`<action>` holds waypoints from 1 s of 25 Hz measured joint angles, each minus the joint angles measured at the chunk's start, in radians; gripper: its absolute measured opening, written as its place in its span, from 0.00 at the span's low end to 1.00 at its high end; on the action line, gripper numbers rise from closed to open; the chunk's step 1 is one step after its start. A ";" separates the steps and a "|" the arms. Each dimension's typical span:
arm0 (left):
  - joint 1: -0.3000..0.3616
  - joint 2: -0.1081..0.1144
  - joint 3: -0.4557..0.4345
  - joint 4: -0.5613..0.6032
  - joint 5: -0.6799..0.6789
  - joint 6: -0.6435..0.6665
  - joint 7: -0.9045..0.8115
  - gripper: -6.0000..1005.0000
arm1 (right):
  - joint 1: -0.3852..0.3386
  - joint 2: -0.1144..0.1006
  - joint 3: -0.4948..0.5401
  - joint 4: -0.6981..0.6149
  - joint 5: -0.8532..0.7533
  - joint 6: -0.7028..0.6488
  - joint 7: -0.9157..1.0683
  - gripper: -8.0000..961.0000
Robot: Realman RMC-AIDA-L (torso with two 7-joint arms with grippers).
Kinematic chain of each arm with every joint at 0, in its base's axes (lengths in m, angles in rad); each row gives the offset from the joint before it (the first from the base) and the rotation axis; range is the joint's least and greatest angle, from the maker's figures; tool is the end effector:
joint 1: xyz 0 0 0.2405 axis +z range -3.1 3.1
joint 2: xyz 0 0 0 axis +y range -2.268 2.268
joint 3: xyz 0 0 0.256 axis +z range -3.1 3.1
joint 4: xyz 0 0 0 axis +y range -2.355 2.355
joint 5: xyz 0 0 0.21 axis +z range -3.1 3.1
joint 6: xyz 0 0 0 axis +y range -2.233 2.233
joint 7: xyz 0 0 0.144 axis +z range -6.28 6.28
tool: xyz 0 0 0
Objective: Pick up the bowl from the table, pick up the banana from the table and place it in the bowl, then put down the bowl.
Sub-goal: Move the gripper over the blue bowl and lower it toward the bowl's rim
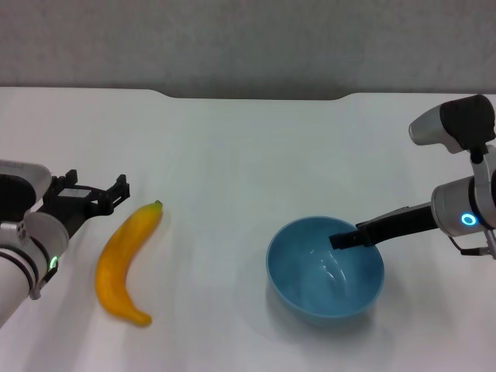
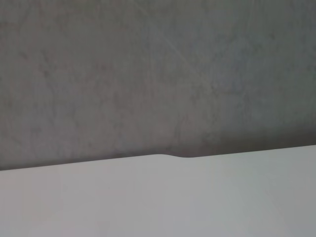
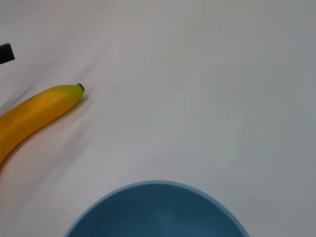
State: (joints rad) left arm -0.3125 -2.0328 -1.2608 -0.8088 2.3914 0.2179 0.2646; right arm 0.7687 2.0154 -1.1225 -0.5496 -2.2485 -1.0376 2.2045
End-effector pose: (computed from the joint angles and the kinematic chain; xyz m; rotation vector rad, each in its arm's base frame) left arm -0.3031 0.3743 -0.0296 -1.7492 -0.8383 -0.3420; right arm 0.2530 0.4052 -0.0376 -2.4823 1.2175 -0.0148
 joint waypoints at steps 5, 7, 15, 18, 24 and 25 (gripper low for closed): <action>0.000 0.000 0.000 -0.001 0.000 0.004 -0.001 0.89 | 0.001 0.000 -0.012 0.012 -0.004 0.000 0.014 0.74; -0.001 0.000 0.000 -0.001 0.000 0.005 -0.001 0.89 | 0.002 -0.001 -0.020 0.020 -0.005 0.002 0.017 0.71; -0.003 0.000 -0.001 -0.001 -0.001 0.005 -0.003 0.89 | 0.008 -0.002 -0.049 0.052 -0.006 0.029 0.026 0.68; -0.003 0.000 0.000 -0.001 -0.001 0.005 -0.004 0.89 | 0.011 -0.002 -0.056 0.063 -0.009 0.031 0.027 0.62; 0.000 0.000 -0.005 0.000 -0.002 0.005 -0.010 0.89 | 0.012 0.001 -0.104 0.064 -0.025 0.059 0.050 0.52; -0.001 0.000 -0.006 0.001 -0.003 0.004 -0.012 0.89 | 0.012 0.001 -0.116 0.064 -0.026 0.069 0.056 0.44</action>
State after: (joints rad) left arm -0.3131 -2.0324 -1.2665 -0.8081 2.3886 0.2224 0.2524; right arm 0.7808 2.0162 -1.2389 -0.4858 -2.2746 -0.9685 2.2609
